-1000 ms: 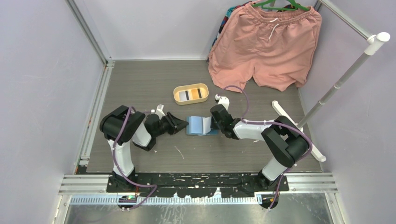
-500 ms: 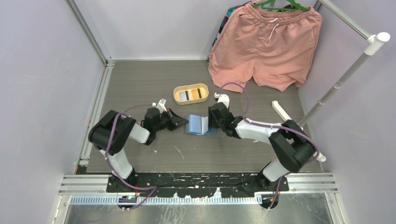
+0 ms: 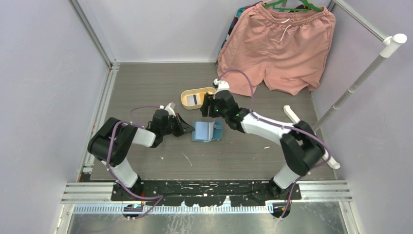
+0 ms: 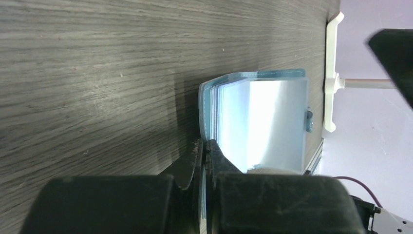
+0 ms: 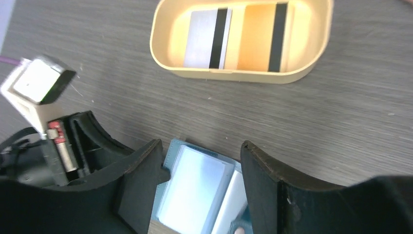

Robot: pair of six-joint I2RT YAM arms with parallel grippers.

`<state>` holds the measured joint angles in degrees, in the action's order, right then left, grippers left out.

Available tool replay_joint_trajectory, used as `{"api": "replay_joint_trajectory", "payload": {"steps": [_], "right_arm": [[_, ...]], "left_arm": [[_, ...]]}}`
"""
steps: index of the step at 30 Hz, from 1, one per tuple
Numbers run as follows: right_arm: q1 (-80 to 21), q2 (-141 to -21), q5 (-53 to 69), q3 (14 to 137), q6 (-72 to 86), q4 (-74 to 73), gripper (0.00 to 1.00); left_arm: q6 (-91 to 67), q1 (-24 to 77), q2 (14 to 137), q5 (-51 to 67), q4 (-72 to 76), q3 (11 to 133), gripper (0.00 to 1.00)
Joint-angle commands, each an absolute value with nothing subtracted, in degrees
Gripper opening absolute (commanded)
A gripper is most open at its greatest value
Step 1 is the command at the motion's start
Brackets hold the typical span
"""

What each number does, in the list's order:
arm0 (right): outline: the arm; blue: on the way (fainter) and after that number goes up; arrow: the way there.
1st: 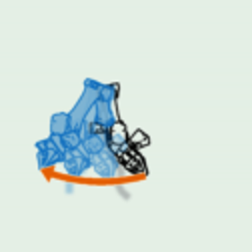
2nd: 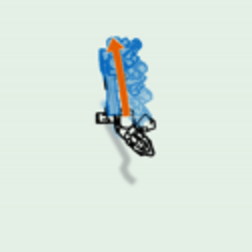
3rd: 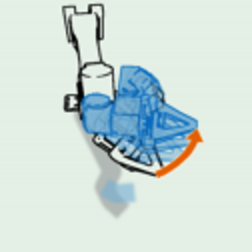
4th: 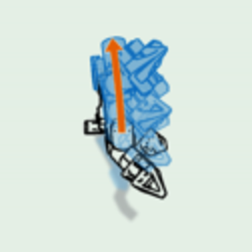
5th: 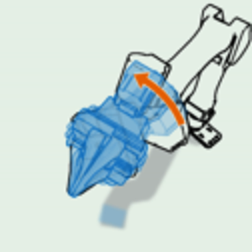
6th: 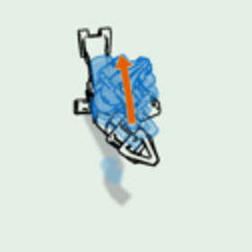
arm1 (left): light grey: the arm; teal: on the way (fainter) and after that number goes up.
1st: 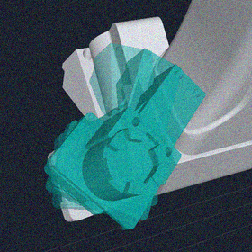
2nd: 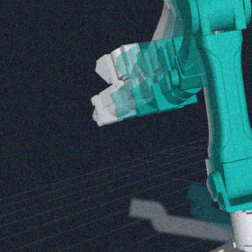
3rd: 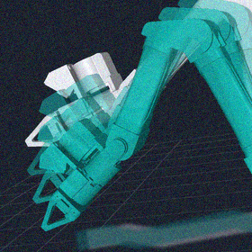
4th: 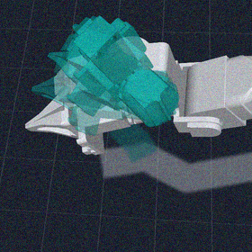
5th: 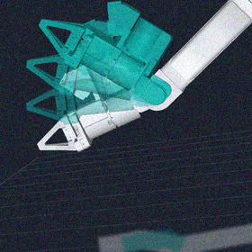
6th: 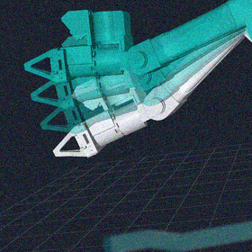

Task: Take the credit cards out of the card holder

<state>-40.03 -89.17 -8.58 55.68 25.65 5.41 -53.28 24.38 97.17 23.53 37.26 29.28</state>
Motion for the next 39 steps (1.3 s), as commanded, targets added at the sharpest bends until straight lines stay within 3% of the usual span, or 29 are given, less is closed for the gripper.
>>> {"api": "replay_joint_trajectory", "payload": {"steps": [1,11,22,39], "right_arm": [[-40.41,-95.95,-1.37,60.64,26.74,8.75,0.65],[-44.55,-100.86,0.28,65.45,22.53,3.51,0.65],[-49.75,-106.16,-11.43,68.10,17.67,-4.83,0.64],[-51.42,-112.73,-17.88,72.49,17.84,-9.12,0.64]], "left_arm": [[-51.42,24.78,97.91,22.65,36.30,29.22,0.00],[-51.16,24.79,97.04,21.28,34.28,29.56,0.00],[-50.98,24.74,95.77,20.75,31.82,30.59,0.00],[-50.63,24.74,93.93,20.30,30.27,30.35,0.00]]}}
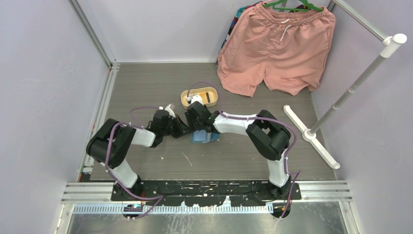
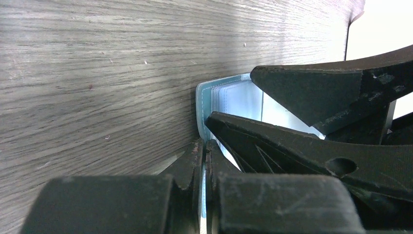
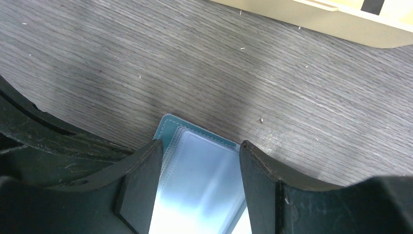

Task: Take the credit cards out of the card holder

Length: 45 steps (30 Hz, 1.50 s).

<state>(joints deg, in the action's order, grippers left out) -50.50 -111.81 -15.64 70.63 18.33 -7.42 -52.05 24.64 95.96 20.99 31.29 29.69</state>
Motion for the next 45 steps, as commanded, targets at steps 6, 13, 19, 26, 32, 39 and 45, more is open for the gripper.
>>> {"api": "replay_joint_trajectory", "payload": {"steps": [6,13,19,26,32,39,45], "right_arm": [[-52.35,-111.72,-21.71,70.26,15.67,-10.84,0.64],[-53.60,-111.98,-27.08,66.96,11.81,-12.62,0.65],[-53.67,-111.31,-29.33,65.21,11.44,-13.54,0.66],[-53.61,-109.64,-31.00,61.96,12.99,-14.30,0.68],[-53.58,-107.39,-31.31,59.41,14.37,-15.30,0.68],[-53.59,-104.52,-31.19,57.95,15.25,-16.65,0.68],[-53.61,-101.51,-29.82,55.20,15.95,-16.85,0.68]], "left_arm": [[-50.58,24.79,93.76,19.88,29.52,30.63,0.00],[-50.44,24.78,94.22,19.97,29.20,31.07,0.00],[-50.15,24.78,93.55,19.02,27.52,31.53,0.00],[-49.66,24.79,92.32,17.29,25.16,31.74,0.00],[-49.39,24.78,91.13,14.81,23.16,31.43,0.00],[-49.86,24.79,88.60,10.17,21.56,30.22,0.00],[-51.27,24.78,85.70,5.90,20.68,28.53,0.00]]}}
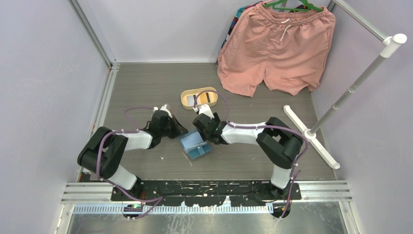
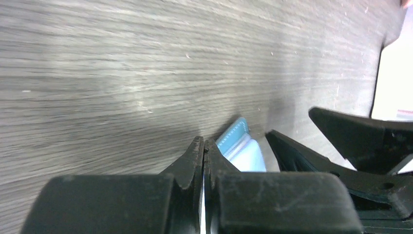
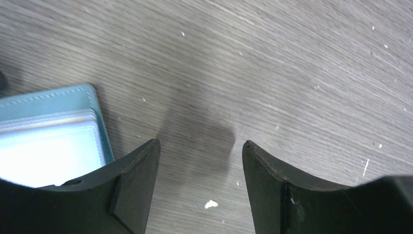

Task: Take the credit cards out of the card holder

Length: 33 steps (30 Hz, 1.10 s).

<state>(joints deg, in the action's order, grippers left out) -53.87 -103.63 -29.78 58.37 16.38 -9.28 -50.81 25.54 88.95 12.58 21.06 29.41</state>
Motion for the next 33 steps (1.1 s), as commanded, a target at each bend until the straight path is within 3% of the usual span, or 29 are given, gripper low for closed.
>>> {"api": "replay_joint_trajectory", "payload": {"steps": [1,13,17,20,26,33], "right_arm": [[-53.58,-100.92,-29.36,54.71,15.98,-16.72,0.68],[-51.21,-91.93,-24.28,54.86,19.23,-11.56,0.72],[-47.89,-84.79,-14.94,51.86,22.23,-8.86,0.74],[-46.39,-80.92,-9.69,52.30,27.85,-11.46,0.75],[-44.34,-82.18,-5.28,57.75,54.48,-23.33,0.80],[-43.81,-83.61,-5.12,61.49,73.38,-34.16,0.84]], "left_arm": [[-51.51,24.79,85.34,5.25,20.39,28.35,0.00],[-52.30,24.78,80.41,2.82,20.94,25.27,0.02],[-46.79,24.66,80.16,7.52,17.92,27.84,0.40],[-45.36,24.08,79.85,8.73,16.44,28.41,0.55],[-44.86,23.57,79.96,9.67,16.19,27.96,0.56],[-46.60,23.56,79.60,9.44,19.03,24.95,0.56]]}}
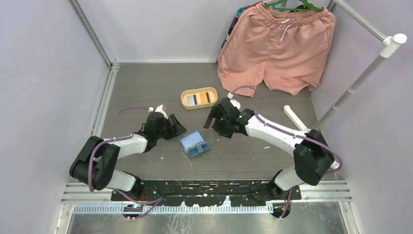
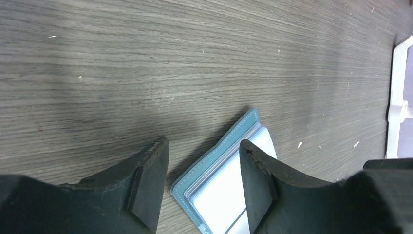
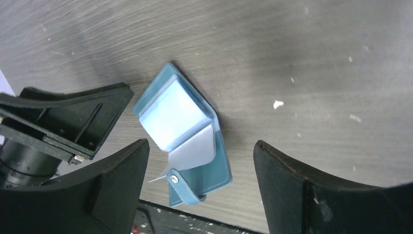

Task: Take the credit cards out of the card holder

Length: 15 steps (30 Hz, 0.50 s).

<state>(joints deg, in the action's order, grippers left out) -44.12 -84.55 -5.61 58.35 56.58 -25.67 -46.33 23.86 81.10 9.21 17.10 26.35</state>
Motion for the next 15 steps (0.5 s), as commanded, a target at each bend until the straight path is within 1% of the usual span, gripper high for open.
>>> {"api": "replay_joint_trajectory", "payload": {"steps": [1,7,11,15], "right_arm": [[-43.99,-83.21,-4.73,60.74,76.58,-34.00,0.84],[-50.06,-84.12,-8.85,60.39,90.11,-34.10,0.84],[-54.77,-89.40,-12.14,65.76,92.47,-39.98,0.85],[-57.11,-92.55,-13.41,66.18,96.60,-41.21,0.85]], "left_arm": [[-46.71,23.56,79.29,9.08,18.83,24.81,0.56],[-47.55,23.56,76.86,7.09,15.29,24.98,0.56],[-46.65,23.55,75.61,6.44,11.32,25.81,0.55],[-45.95,23.54,73.45,6.20,9.04,25.67,0.54]]}}
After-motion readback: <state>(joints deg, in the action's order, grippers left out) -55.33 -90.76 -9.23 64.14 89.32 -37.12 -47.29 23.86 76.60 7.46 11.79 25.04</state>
